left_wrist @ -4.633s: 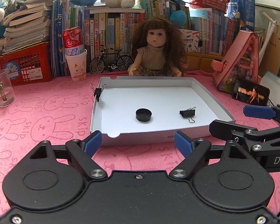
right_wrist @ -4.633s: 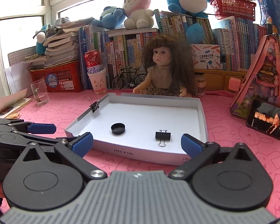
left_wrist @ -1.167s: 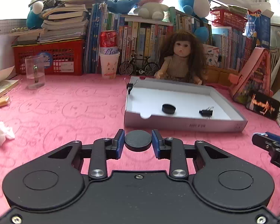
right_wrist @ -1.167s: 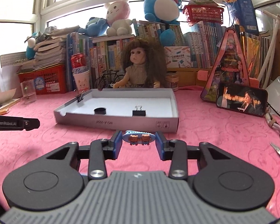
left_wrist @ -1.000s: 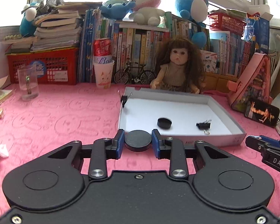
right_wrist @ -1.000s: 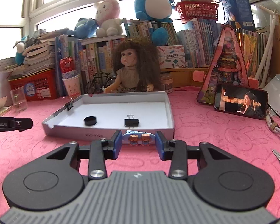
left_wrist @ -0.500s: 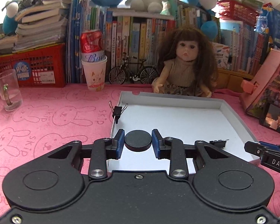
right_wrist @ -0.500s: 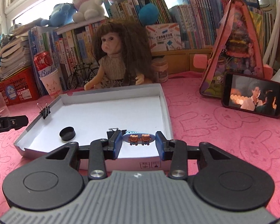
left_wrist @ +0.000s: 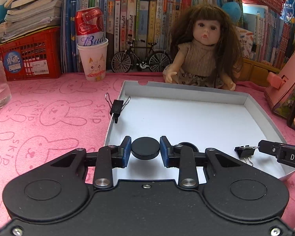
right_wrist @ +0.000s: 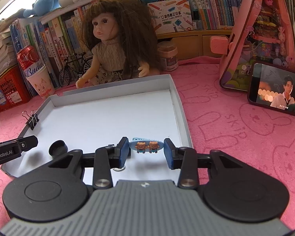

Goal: Organize rigid objects
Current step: 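Move the disc into the tray with left tool while right tool moves the blue clip, then open left tool to release the disc while right tool releases the blue clip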

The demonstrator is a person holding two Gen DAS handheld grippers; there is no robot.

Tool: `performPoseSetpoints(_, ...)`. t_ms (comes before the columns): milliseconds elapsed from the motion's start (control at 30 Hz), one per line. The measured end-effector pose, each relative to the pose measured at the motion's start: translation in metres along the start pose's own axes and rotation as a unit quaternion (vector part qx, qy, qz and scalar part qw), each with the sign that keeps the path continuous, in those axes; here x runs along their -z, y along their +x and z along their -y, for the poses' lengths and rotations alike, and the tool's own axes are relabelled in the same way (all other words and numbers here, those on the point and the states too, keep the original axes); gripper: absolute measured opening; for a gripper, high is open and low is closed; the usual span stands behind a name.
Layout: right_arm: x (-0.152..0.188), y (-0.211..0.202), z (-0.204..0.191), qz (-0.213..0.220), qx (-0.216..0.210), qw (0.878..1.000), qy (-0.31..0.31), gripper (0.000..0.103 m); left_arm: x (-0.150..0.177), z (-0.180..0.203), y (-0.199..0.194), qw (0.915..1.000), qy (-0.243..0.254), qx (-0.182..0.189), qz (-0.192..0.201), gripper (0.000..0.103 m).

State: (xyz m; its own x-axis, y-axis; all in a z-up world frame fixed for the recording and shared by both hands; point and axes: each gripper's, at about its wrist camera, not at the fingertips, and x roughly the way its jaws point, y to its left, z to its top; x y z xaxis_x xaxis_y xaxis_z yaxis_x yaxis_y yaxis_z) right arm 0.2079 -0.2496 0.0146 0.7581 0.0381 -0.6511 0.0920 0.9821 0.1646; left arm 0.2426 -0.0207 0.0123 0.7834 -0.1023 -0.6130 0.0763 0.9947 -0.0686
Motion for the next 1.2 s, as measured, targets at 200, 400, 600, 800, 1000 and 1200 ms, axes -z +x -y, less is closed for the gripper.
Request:
performPoseSetpoints(200, 0.0, 0.006, 0.001, -0.005, -0.004, 1.0, 0.002, 0.044, 0.002, 0.0, 0.007, 1.0, -0.003, 0.0, -0.006, 0.029)
performPoseSetpoints(400, 0.0, 0.008, -0.002, -0.006, -0.011, 1.0, -0.001, 0.045, 0.004, 0.002, 0.012, 0.9999, 0.0, 0.001, -0.01, 0.029)
performPoseSetpoints(600, 0.0, 0.007, -0.003, -0.001, -0.02, 1.0, 0.005, 0.05, 0.004, 0.003, 0.01, 0.9999, 0.005, 0.007, -0.006, 0.03)
performPoseSetpoints(800, 0.001, -0.001, -0.001, 0.011, -0.026, 1.0, 0.013, 0.069, 0.005, 0.006, -0.002, 0.9998, 0.016, 0.006, 0.01, 0.047)
performPoseSetpoints(1000, 0.003, -0.013, -0.004, 0.028, -0.029, 0.999, 0.003, 0.079, 0.006, 0.008, -0.019, 0.9993, 0.027, 0.016, 0.019, 0.065)
performPoseSetpoints(1200, 0.008, -0.028, -0.011, 0.039, -0.036, 0.998, -0.034, 0.087, 0.011, 0.01, -0.041, 0.9984, 0.035, 0.031, 0.033, 0.076)
